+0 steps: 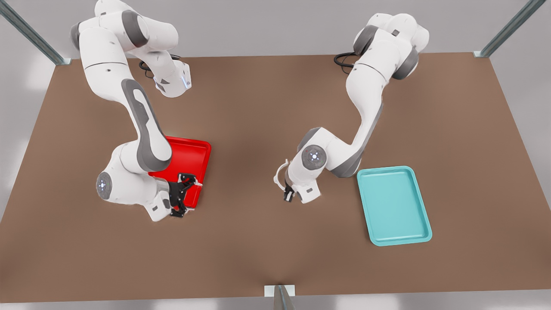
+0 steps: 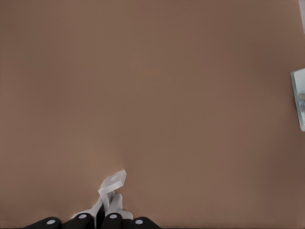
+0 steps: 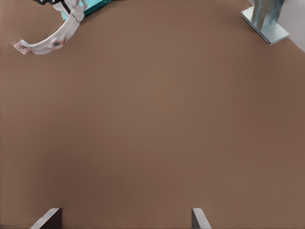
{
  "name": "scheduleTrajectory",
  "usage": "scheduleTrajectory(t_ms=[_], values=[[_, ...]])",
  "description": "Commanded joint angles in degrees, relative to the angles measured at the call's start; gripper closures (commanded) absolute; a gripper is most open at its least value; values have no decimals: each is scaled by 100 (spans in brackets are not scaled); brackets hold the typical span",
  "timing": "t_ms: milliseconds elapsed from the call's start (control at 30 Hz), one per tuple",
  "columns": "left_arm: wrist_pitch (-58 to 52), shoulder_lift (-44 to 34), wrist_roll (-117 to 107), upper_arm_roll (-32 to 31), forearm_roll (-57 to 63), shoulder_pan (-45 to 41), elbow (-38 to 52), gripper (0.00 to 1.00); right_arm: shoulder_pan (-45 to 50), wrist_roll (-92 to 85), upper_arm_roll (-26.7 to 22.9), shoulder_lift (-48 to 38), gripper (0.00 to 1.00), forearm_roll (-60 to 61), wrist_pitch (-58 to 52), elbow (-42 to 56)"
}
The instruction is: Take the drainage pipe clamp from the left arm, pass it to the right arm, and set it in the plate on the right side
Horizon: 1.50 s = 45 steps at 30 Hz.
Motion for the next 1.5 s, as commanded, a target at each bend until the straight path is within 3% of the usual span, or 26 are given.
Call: scheduleTrajectory(t_ms=[0, 133, 267, 867, 1133, 1467], values=[[431, 109, -5887, 2, 232, -85, 142, 79, 13, -5585, 69, -197, 0, 292, 753, -345], [467, 223, -5641, 2, 232, -155, 326, 79, 162, -5568, 272, -469, 0, 678, 1605, -1110], [467, 302, -5983, 46, 206, -419, 440, 79, 426, -5383, 272, -329, 0, 977, 1930, -1189], [432, 434, -6423, 125, 206, -542, 590, 79, 575, -4373, 272, -381, 0, 1100, 1843, -1128], [317, 434, -6370, 125, 206, -542, 590, 79, 680, -2967, 272, -364, 0, 1100, 1728, -1031], [361, 443, -6370, 134, 215, -533, 590, 79, 874, 716, 263, -214, 0, 775, 1685, -715]])
